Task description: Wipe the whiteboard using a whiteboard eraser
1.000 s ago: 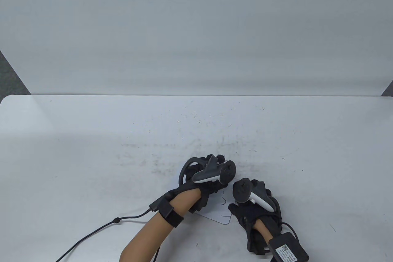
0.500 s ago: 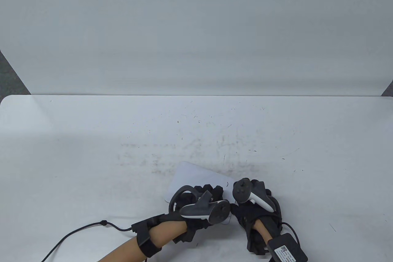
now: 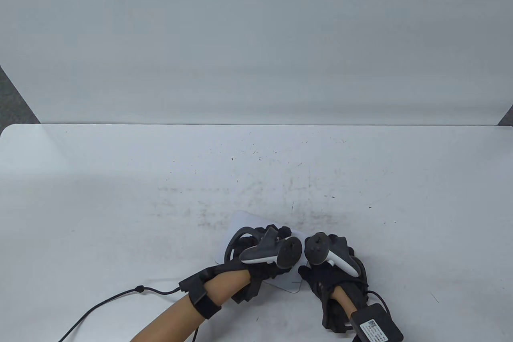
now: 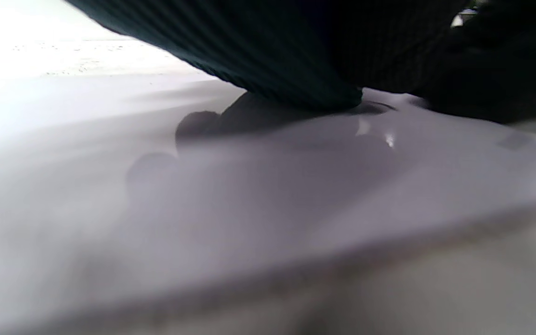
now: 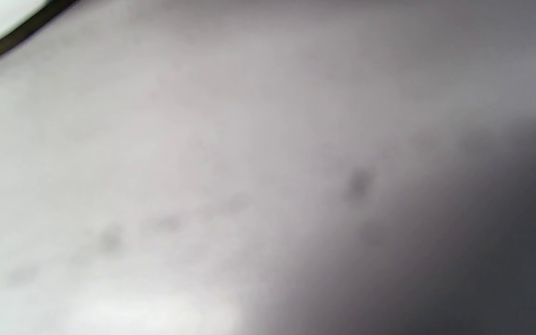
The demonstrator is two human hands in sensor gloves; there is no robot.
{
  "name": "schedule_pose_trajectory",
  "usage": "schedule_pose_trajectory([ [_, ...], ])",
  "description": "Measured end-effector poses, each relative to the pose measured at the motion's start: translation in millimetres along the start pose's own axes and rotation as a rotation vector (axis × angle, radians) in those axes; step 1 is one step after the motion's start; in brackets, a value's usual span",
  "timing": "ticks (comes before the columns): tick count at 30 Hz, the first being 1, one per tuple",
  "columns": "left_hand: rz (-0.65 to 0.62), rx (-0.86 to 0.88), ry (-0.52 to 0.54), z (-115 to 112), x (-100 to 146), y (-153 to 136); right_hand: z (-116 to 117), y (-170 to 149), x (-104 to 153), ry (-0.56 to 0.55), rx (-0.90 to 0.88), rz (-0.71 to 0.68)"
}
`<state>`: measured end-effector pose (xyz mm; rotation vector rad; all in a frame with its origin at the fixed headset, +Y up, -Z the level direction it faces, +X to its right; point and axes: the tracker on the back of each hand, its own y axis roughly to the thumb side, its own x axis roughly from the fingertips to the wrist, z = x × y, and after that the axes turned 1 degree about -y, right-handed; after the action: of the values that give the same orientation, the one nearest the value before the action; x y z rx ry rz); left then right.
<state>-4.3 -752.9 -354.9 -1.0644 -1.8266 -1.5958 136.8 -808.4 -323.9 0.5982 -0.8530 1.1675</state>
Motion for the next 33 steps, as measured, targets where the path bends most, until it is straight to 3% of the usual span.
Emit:
schedule_pose_trajectory([
  [6, 0.057, 0.044, 0.010, 6, -34, -8, 0, 0, 0, 0.002, -0.005, 0.000],
  [10, 0.060, 0.061, 0.022, 5, -35, -9, 0, -1, 0, 0.003, -0.008, 0.000],
  [19, -0.033, 0.022, 0.042, -5, 2, 2, 0, -1, 0, 0.003, -0.006, 0.001],
  [33, -0.070, 0.064, 0.017, -17, 47, 31, -1, -1, -1, -0.003, 0.006, 0.008],
])
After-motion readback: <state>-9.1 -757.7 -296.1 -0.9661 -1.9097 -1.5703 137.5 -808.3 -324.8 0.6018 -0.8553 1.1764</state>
